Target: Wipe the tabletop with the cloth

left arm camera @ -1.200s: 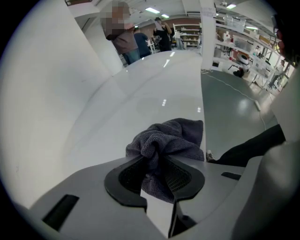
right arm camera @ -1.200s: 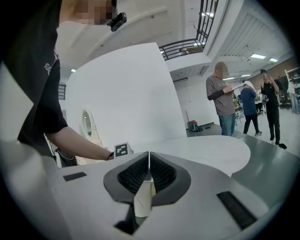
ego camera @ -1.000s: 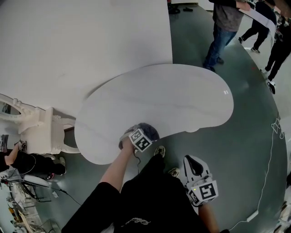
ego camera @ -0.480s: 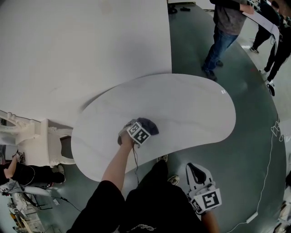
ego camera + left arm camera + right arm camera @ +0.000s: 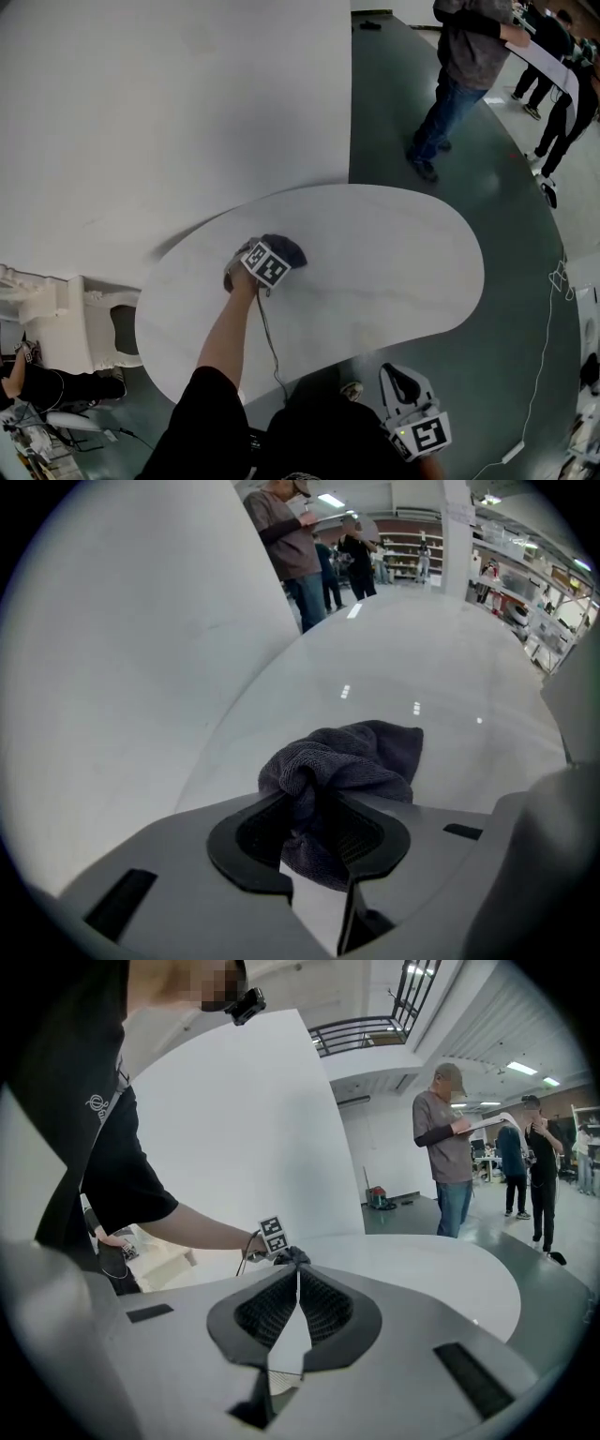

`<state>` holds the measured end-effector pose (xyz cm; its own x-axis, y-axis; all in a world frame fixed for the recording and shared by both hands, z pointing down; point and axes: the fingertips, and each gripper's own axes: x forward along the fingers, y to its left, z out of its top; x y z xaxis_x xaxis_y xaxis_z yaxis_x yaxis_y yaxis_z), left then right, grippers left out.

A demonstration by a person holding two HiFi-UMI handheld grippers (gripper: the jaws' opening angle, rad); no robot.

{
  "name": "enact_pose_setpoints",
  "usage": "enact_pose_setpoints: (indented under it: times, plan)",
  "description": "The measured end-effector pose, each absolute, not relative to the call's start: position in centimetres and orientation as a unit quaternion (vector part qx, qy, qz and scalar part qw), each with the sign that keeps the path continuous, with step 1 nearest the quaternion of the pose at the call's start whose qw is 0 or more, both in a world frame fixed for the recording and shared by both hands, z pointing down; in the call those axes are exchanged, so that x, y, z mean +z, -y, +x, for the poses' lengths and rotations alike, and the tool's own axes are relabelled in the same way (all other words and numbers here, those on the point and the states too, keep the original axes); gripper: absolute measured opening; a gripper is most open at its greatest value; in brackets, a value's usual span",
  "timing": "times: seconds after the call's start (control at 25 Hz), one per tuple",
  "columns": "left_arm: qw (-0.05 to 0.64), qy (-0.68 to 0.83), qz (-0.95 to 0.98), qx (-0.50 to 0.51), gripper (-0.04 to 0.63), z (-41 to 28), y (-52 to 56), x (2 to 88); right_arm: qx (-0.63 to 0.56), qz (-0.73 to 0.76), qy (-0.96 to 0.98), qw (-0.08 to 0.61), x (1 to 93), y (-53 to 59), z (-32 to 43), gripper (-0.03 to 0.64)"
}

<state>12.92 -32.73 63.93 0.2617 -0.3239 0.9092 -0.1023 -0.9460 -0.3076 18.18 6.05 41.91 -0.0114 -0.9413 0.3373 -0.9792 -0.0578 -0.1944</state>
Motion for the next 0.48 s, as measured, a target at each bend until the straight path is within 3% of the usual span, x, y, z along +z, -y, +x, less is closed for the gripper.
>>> enact_pose_setpoints:
  times: [0.48]
  plan:
    - [0.144,-0.13,-0.79,-0.581,0.115,18.0,41.3,63.8,0.227,0.719,0.652,0.072,43.2,-2.4,19.3,0.014]
